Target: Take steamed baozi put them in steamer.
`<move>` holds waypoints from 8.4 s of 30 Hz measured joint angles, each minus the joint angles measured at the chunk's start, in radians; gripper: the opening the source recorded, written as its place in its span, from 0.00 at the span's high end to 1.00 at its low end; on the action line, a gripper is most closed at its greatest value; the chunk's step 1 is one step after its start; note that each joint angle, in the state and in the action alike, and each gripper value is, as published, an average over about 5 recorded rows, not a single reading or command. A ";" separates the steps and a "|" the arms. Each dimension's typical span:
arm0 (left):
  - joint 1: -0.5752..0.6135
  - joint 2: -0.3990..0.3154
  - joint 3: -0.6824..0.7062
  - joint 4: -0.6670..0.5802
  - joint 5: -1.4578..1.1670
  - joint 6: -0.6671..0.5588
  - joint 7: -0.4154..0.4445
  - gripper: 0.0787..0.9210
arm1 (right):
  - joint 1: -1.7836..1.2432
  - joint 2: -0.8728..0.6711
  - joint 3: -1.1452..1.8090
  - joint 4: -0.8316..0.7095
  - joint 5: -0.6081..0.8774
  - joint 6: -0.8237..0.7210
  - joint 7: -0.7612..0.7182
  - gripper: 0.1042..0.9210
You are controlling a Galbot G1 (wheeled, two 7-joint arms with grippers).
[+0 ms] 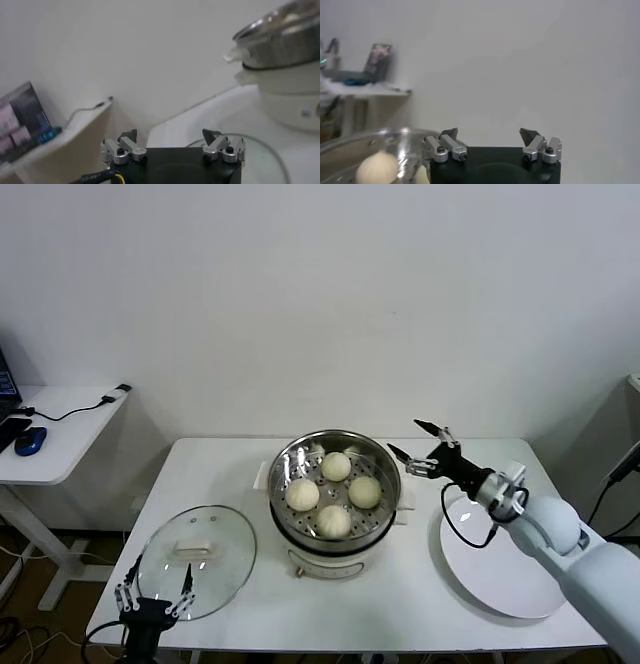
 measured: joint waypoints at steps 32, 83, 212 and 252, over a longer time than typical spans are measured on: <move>-0.262 0.022 0.090 0.337 1.124 0.155 -0.194 0.12 | -0.469 0.367 0.480 -0.023 -0.333 0.023 0.108 0.12; -0.325 0.174 0.049 0.267 0.999 0.234 -0.176 0.92 | -0.443 0.406 0.517 -0.115 -0.440 0.054 0.109 0.12; -0.749 0.098 0.896 0.121 1.142 0.835 0.371 0.12 | -0.339 0.439 0.543 -0.233 -0.499 0.063 0.097 0.12; -0.176 0.173 0.126 0.070 -0.347 0.063 -0.118 0.12 | -0.394 0.486 0.542 -0.110 -0.483 -0.043 0.033 0.12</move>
